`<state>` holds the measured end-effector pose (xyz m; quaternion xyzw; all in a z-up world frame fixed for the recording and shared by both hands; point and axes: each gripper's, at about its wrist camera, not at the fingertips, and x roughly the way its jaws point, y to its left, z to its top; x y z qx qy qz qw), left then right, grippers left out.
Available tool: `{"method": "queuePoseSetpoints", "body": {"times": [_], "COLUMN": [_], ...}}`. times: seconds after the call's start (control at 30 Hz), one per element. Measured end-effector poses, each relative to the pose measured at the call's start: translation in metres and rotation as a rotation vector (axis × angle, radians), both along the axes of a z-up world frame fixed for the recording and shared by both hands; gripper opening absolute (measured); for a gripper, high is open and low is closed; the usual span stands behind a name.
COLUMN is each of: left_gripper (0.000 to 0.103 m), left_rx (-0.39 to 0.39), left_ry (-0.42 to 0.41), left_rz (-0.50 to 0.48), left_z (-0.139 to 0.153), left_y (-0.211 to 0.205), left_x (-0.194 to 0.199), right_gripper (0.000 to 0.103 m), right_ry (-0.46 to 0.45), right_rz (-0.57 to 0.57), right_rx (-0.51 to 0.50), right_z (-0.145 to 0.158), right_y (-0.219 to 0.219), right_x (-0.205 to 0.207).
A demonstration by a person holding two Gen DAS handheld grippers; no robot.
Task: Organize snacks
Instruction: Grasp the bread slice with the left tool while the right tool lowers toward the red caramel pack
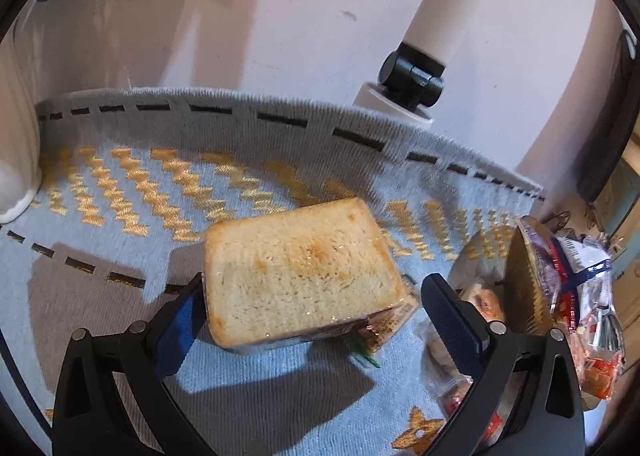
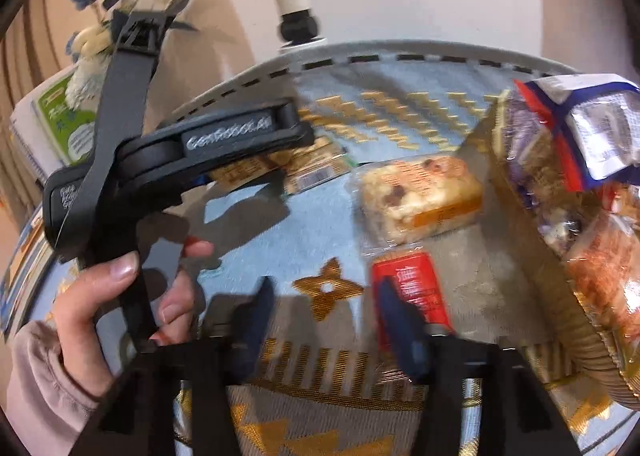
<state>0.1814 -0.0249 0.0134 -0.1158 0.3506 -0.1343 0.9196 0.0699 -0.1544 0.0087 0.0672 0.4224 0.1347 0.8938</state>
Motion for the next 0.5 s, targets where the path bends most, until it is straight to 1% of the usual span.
{"method": "queuePoseSetpoints", "body": {"times": [0.03, 0.07, 0.13, 0.27, 0.4, 0.43, 0.47, 0.5], "left_gripper": [0.081, 0.081, 0.080, 0.080, 0.080, 0.080, 0.080, 0.080], "left_rx": [-0.011, -0.021, -0.009, -0.017, -0.014, -0.019, -0.022, -0.024], "left_ry": [-0.010, -0.007, -0.004, -0.016, -0.020, -0.018, -0.015, -0.014], "left_rz": [0.010, 0.009, 0.045, 0.054, 0.064, 0.065, 0.068, 0.070], "left_z": [0.001, 0.000, -0.001, -0.001, -0.001, -0.001, -0.002, -0.001], "left_y": [0.002, 0.004, 0.006, 0.010, 0.012, 0.013, 0.014, 0.016], "left_x": [-0.001, -0.001, -0.001, -0.004, -0.005, -0.005, -0.004, -0.005], "right_gripper": [0.021, 0.020, 0.019, 0.019, 0.019, 0.021, 0.029, 0.034], "right_ry": [0.053, 0.052, 0.037, 0.073, 0.113, 0.107, 0.092, 0.081], "right_rz": [0.031, 0.033, 0.039, 0.035, 0.050, 0.042, 0.046, 0.046], "right_rx": [0.069, 0.098, 0.120, 0.185, 0.276, 0.288, 0.291, 0.280], "right_z": [-0.008, -0.009, -0.006, -0.010, -0.012, -0.010, -0.006, -0.003], "right_y": [-0.001, -0.004, -0.008, -0.018, -0.036, -0.041, -0.045, -0.049], "right_x": [0.004, 0.004, 0.004, 0.006, 0.013, 0.010, 0.006, 0.007]}}
